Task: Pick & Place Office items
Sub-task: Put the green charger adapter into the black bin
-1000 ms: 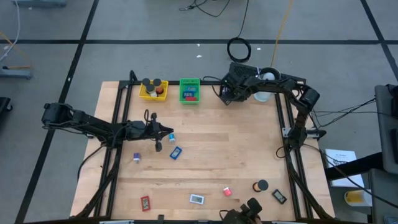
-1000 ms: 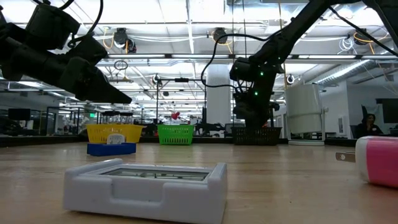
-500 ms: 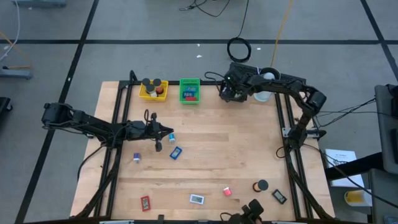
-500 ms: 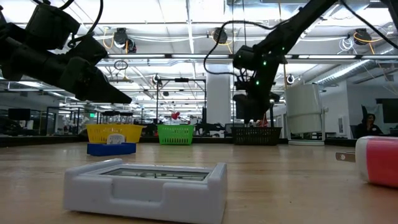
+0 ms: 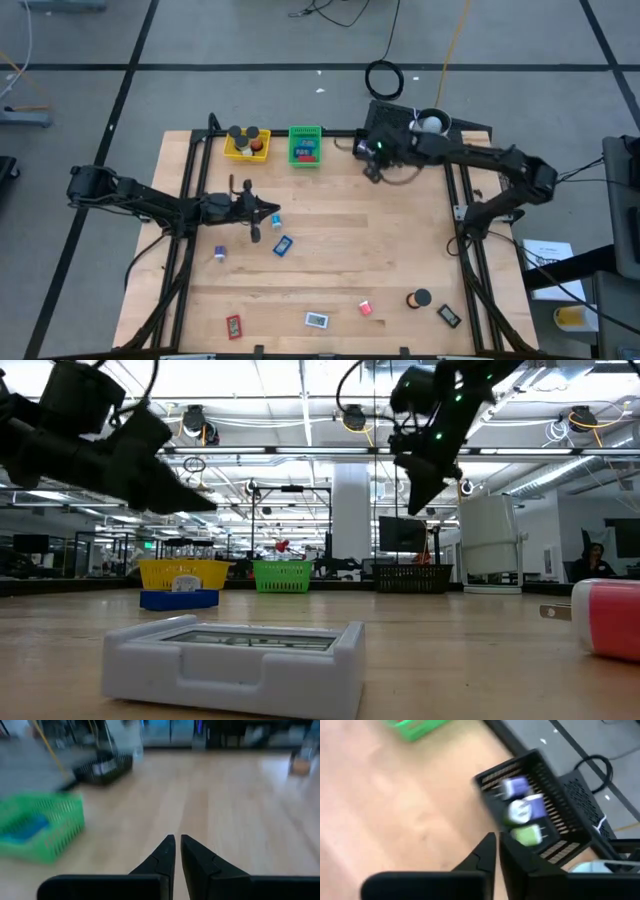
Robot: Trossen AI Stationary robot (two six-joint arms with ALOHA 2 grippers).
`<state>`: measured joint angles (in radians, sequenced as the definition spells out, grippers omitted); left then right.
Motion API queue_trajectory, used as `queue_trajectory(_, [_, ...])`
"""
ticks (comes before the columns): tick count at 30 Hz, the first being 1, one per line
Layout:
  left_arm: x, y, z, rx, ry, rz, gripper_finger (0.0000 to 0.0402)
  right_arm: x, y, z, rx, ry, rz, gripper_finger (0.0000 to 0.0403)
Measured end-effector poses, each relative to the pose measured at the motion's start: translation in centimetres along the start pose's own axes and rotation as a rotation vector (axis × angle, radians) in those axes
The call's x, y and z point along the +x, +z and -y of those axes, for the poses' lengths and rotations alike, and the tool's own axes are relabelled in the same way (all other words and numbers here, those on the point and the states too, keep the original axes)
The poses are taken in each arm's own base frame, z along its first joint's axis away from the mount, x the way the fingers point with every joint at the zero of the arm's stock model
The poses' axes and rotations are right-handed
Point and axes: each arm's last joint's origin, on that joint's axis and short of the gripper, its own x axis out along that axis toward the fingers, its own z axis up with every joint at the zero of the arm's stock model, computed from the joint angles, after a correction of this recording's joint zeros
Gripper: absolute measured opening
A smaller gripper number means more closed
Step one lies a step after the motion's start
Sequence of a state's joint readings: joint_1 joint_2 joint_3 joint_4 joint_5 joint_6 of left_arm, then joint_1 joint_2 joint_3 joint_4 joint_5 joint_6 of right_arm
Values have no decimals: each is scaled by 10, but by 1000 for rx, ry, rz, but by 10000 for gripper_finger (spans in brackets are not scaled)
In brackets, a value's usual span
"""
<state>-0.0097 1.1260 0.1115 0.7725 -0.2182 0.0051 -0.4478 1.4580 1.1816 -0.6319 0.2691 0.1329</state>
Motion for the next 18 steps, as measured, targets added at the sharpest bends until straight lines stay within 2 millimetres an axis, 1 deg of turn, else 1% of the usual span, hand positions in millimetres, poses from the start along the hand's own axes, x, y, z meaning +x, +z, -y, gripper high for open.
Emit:
queue_trajectory(1, [0,4,-1,-7,4,32,37,-5,-5,-7,-20,3,8,6])
queue_trajectory(3, [2,8,-1,-31,-9,52,37,-15,-15,-20,-62,11,34,8])
queue_trajectory(8, [2,7,-1,-56,-46,49,35,-32,-45,-47,-141,82,91,10])
queue_trajectory(13, [2,11,-2,-41,-39,80,5,-49,-72,-67,-137,164,91,1])
queue_trajectory(16, [2,14,-3,-14,-34,115,8,-67,-89,-80,-154,207,52,1])
queue_trajectory(18, [1,15,-3,22,-32,127,7,-83,-98,-89,-159,219,28,1])
